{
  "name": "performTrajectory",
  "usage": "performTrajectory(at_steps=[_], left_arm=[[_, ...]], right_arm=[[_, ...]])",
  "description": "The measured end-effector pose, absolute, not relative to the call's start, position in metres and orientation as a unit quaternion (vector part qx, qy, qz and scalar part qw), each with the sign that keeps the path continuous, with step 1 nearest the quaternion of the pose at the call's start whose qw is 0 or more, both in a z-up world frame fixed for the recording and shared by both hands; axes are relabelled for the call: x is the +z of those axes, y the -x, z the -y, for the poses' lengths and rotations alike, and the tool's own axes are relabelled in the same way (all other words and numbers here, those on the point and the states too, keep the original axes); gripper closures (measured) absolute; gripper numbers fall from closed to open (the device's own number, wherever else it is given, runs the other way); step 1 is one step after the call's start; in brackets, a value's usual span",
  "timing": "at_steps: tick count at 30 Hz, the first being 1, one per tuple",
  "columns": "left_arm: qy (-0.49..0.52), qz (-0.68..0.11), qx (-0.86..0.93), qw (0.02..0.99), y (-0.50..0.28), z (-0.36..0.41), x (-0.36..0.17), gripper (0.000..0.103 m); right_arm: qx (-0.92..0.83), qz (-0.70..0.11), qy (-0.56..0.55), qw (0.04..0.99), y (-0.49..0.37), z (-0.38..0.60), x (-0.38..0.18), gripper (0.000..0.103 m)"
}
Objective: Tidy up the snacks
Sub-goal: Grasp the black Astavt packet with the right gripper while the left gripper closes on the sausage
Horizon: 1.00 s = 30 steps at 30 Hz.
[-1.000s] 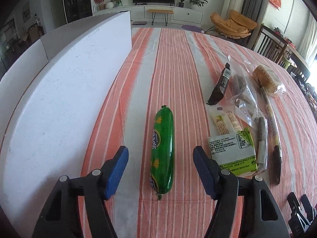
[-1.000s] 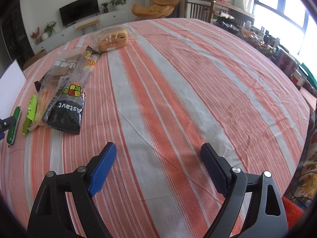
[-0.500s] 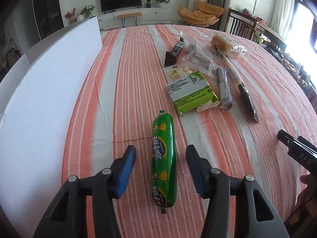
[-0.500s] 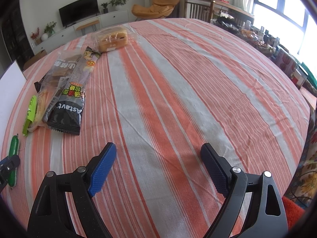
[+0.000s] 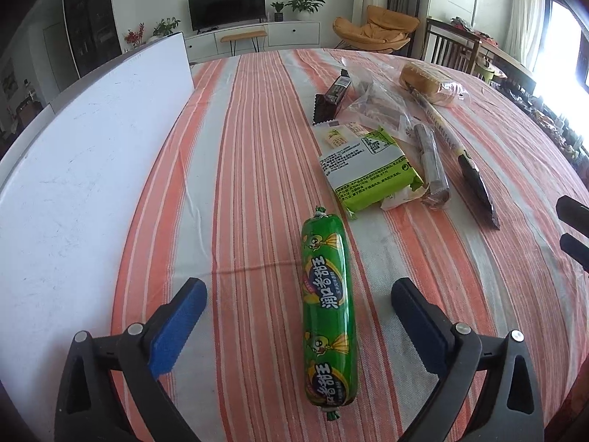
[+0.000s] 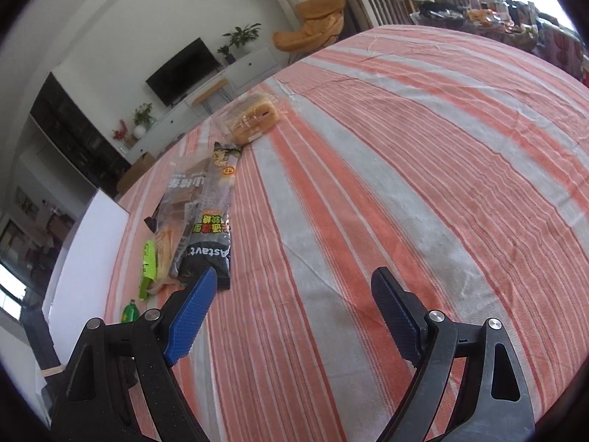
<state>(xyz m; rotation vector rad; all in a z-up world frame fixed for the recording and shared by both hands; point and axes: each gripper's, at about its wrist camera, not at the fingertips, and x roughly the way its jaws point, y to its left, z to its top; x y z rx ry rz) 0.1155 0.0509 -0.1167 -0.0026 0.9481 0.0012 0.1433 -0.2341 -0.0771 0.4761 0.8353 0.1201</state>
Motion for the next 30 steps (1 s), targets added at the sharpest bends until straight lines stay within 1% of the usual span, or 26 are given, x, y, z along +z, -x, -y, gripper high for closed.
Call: performTrajectory(at_steps=[8, 9, 10, 11, 12, 15, 19, 22, 23, 24, 26, 27, 28, 30], left_arm=[[0.002, -0.458, -0.003, 0.889, -0.114, -0.050, -0.117, 0.001], [0.003, -0.458, -0.003, 0.889, -0.114, -0.050, -0.117, 0.001], [0.003, -0.458, -0.003, 0.889, -0.114, -0.051, -0.117, 0.001], [0.003, -0.458, -0.003, 0.889, -0.114, -0.050, -0.117, 0.000], [0.003, -0.458, -0.003, 0.889, -0.114, -0.050, -0.118, 0.001], [0.003, -0.457, -0.003, 0.889, -0.114, -0.050, -0.117, 0.001], [0.003, -0.457, -0.003, 0.889, -0.113, -0.050, -0.118, 0.000], [0.002, -0.458, -0.003, 0.889, -0.114, -0.050, -0.118, 0.000], [0.002, -0.458, -0.003, 0.889, -0.114, -0.050, -0.118, 0.000], [0.003, -0.458, -0.003, 0.889, -0.114, -0.050, -0.118, 0.000], [0.004, -0.457, -0.008, 0.889, -0.113, -0.051, -0.117, 0.001], [0.004, -0.460, -0.017, 0.888, -0.113, -0.051, -0.117, 0.001], [0.007, -0.467, -0.028, 0.884, -0.114, -0.053, -0.115, 0.001], [0.027, -0.479, -0.044, 0.876, -0.111, -0.061, -0.111, 0.003]], right_arm=[[0.129, -0.464, -0.119, 0.868, -0.233, 0.159, -0.066, 0.018], [0.132, -0.479, -0.100, 0.862, -0.242, 0.150, -0.070, 0.025], [0.135, -0.497, -0.087, 0.853, -0.249, 0.143, -0.075, 0.045], [0.139, -0.516, -0.079, 0.841, -0.254, 0.139, -0.082, 0.061], [0.139, -0.522, -0.079, 0.838, -0.255, 0.138, -0.085, 0.067], [0.145, -0.539, -0.076, 0.826, -0.245, 0.143, -0.082, 0.072], [0.168, -0.578, -0.047, 0.797, -0.205, 0.159, -0.077, 0.079], [0.191, -0.616, -0.050, 0.762, -0.169, 0.176, -0.078, 0.078], [0.190, -0.627, -0.053, 0.753, -0.161, 0.181, -0.078, 0.075], [0.181, -0.634, -0.056, 0.750, -0.155, 0.186, -0.077, 0.068], [0.167, -0.626, -0.062, 0.760, -0.153, 0.193, -0.068, 0.060], [0.160, -0.615, -0.051, 0.771, -0.156, 0.193, -0.063, 0.050], [0.151, -0.603, -0.034, 0.783, -0.158, 0.191, -0.057, 0.043], [0.141, -0.584, 0.007, 0.800, -0.164, 0.180, -0.050, 0.042]])
